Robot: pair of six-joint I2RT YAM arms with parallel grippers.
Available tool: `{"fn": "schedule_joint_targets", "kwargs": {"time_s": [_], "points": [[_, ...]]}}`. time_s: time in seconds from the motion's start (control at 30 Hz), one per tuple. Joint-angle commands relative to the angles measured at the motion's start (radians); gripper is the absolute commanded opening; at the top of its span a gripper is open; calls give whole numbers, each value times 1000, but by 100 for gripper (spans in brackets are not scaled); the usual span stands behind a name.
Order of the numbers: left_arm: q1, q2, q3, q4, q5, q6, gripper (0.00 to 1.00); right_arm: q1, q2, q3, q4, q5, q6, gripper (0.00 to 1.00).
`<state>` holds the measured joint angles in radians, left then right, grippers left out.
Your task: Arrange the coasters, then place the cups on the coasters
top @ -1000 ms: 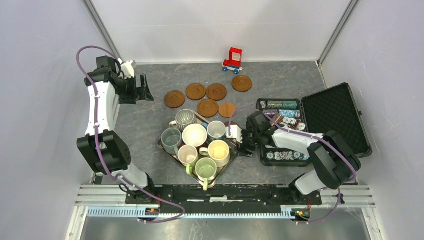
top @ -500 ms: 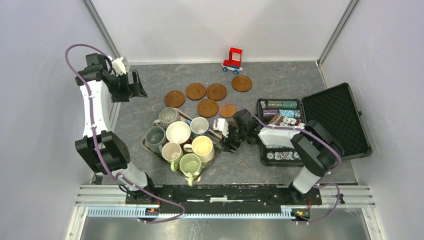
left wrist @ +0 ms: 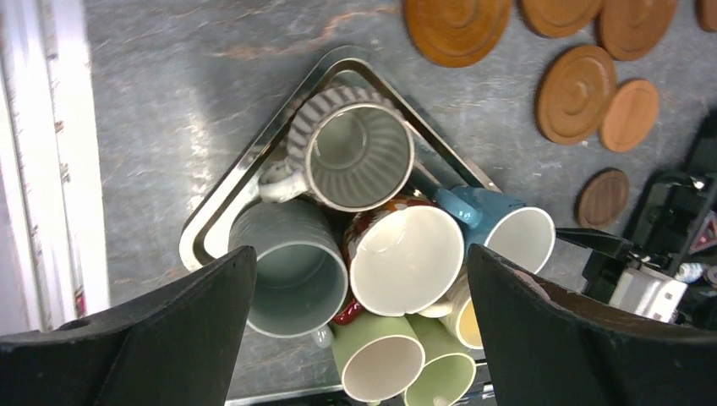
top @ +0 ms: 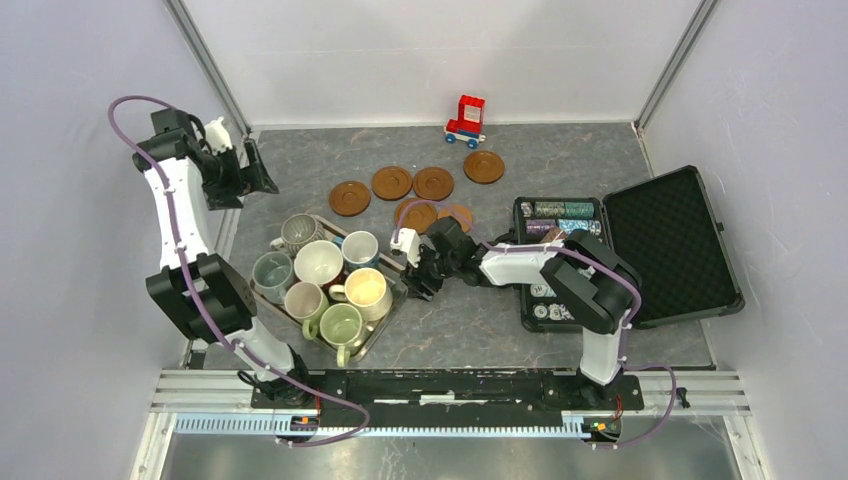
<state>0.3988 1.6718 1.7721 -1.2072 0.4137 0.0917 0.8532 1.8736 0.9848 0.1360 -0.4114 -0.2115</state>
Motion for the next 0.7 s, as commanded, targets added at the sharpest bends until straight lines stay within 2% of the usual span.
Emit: {"fn": "schedule_joint_targets", "kwargs": {"time_s": [0.0,0.1,0.17,0.27,0.37,0.53,0.67], "points": [[69,36,56,-51,-90,-37,100,40,75,72,54,-21,85,65],[131,66,66,-107,-226,21,100,40,89,98,48,-20,88,66],[180,78,52,-152,-255,76,93,40,91,103,40,-26,83,66],[243,56,-29,-170,-282,130,75,40,90,102,34,-57,77,66],[289,9,-161,-144,-283,151,63,39,91,101,27,-81,71,65],[307,-73,-384,-41,-312,145,55,39,91,106,15,-103,56,62],[324,-78,-487,46,-347,105,47,39,93,119,-13,-119,34,59]]}}
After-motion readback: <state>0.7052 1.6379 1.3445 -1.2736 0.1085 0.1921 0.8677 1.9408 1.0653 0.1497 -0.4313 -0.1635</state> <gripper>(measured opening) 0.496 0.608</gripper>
